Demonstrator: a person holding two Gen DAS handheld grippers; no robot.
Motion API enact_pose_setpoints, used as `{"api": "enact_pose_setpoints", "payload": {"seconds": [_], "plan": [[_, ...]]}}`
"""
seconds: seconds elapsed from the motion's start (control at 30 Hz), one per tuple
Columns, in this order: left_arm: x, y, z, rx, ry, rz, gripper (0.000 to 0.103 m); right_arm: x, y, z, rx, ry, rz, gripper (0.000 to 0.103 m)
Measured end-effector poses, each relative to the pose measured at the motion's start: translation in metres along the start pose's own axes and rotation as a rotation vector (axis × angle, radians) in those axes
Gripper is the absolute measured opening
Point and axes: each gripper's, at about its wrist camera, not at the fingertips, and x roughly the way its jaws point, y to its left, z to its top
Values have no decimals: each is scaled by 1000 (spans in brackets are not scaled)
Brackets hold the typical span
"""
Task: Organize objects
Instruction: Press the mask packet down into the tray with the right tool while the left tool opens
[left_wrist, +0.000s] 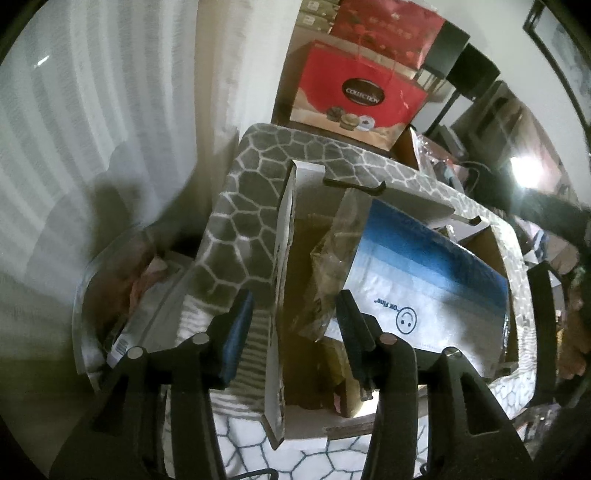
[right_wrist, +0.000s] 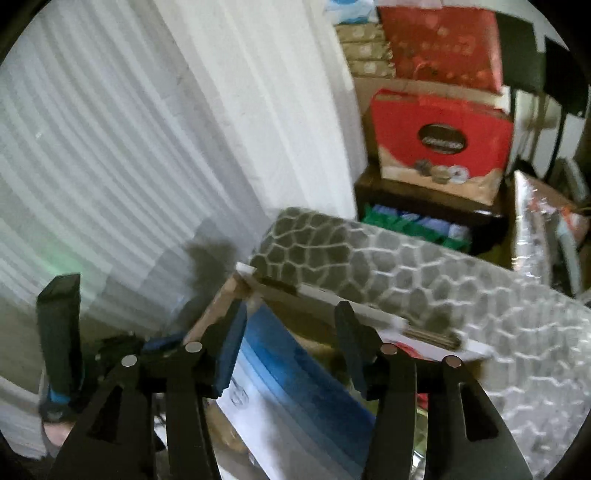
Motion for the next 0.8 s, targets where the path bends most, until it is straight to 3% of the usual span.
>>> {"api": "enact_pose_setpoints", "payload": {"seconds": [0.23,0.33,0.47,0.8], "plan": [[6,-3,1,1,4,29,44,-15,-15,-44,15,63,-60,52],[9,-4,3,1,8,42,44,-13,-17,-57,0,50,-108,52],[10,-8,4,14,5,65,44,1,-18,-67,-53,56,-185,43],[16,-17,0,41,15,103,44,16,-26,-75,-108,1,-131,45]]}}
